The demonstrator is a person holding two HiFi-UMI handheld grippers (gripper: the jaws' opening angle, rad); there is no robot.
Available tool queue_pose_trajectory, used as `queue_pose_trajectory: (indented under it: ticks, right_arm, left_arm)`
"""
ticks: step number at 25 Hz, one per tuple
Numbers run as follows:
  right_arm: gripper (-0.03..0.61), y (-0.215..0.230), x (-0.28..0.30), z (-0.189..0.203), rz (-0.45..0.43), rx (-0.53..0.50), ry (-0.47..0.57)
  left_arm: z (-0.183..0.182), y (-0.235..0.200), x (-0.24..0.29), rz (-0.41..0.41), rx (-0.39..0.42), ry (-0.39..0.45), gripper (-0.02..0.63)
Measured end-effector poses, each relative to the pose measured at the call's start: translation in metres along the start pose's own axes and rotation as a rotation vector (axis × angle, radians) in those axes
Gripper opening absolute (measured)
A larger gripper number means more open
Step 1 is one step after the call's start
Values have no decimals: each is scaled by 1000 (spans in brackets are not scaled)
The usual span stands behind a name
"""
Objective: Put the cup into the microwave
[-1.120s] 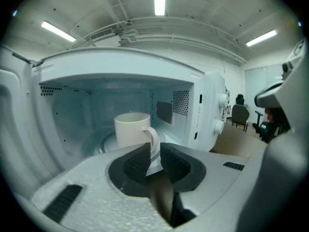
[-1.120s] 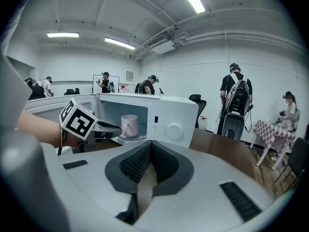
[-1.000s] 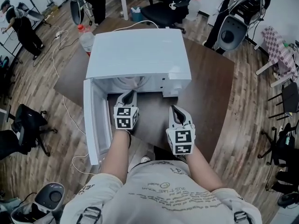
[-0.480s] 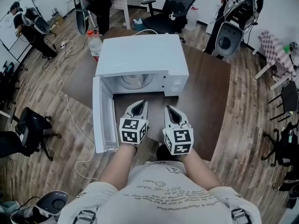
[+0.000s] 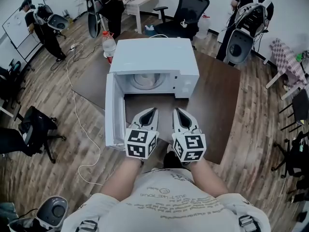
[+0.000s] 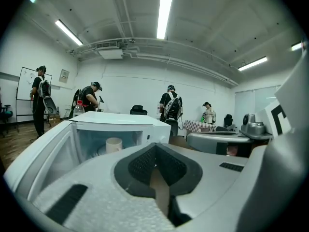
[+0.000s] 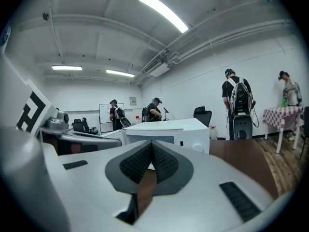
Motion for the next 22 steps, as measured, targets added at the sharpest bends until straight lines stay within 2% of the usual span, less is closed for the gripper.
queue_pose_trajectory:
  ticks: [4, 22]
  right_arm:
    - [9, -13, -10, -4, -2, -41, 10]
    - [9, -19, -20, 3, 11, -27, -12]
  left_arm:
    - [-4, -1, -16, -30, 5, 12, 14]
    - [1, -1, -29, -40, -28, 8, 14]
Point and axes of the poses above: the fingertips, and each gripper's own axes: x forward along the fingers, y to its right, z out of its underside, the point moved 8 cm from there along -x, backward along the fingers, and after that the axes turned 5 degrees about y, right-handed, at the moved point
